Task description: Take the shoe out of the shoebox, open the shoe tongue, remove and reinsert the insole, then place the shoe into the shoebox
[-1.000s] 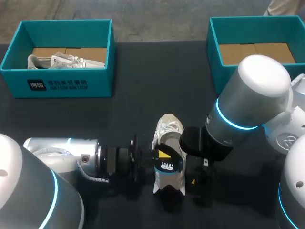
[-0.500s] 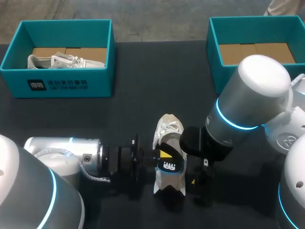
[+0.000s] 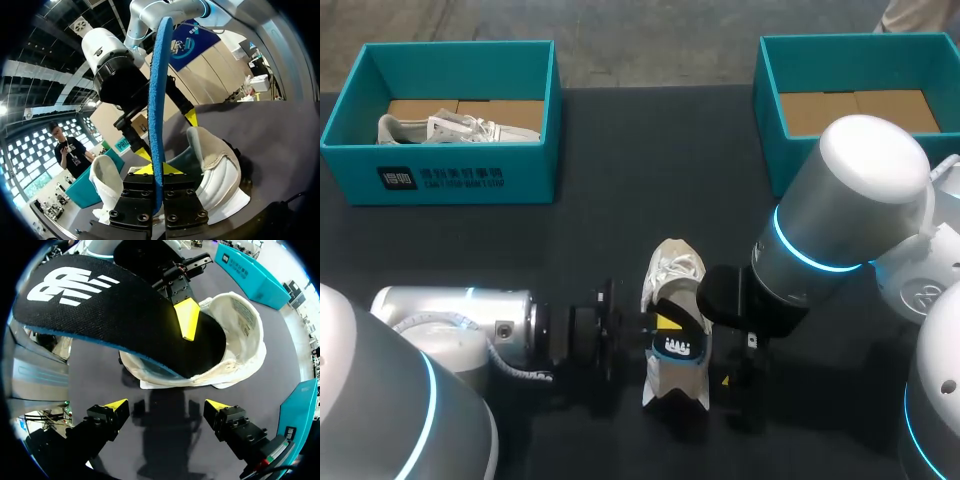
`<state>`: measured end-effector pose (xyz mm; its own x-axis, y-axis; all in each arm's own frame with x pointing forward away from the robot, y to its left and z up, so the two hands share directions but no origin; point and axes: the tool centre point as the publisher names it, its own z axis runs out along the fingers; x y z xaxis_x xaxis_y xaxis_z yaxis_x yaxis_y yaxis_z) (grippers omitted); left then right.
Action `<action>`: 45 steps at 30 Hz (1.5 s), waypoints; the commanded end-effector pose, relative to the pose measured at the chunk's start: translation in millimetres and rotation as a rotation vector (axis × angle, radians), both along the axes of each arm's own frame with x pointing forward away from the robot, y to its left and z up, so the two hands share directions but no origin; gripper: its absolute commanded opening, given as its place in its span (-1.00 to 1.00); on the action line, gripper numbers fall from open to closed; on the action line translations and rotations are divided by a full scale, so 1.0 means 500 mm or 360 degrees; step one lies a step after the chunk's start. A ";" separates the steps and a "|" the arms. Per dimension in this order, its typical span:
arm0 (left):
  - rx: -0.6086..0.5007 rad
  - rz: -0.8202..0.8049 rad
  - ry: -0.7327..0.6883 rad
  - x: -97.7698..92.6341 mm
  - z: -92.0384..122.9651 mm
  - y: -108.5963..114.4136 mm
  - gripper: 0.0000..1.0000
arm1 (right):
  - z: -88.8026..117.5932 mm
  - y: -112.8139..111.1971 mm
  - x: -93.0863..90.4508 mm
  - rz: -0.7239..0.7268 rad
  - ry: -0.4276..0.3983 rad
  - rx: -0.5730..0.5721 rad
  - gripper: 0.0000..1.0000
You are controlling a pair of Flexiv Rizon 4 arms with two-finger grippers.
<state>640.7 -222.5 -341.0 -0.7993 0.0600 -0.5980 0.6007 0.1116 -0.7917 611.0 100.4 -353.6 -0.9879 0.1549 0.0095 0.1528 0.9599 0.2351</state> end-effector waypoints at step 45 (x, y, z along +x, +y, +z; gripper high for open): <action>-0.0072 -0.0107 0.0017 0.003 0.074 -0.008 -0.29 | -0.002 -0.001 -0.003 -0.0001 -0.0004 0.0001 1.00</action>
<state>641.2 -226.9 -305.9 -0.8012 0.0700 -0.5943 0.5973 0.0346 -0.8013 611.0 100.4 -353.6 -0.9879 0.1550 0.0095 0.1528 0.9599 0.2350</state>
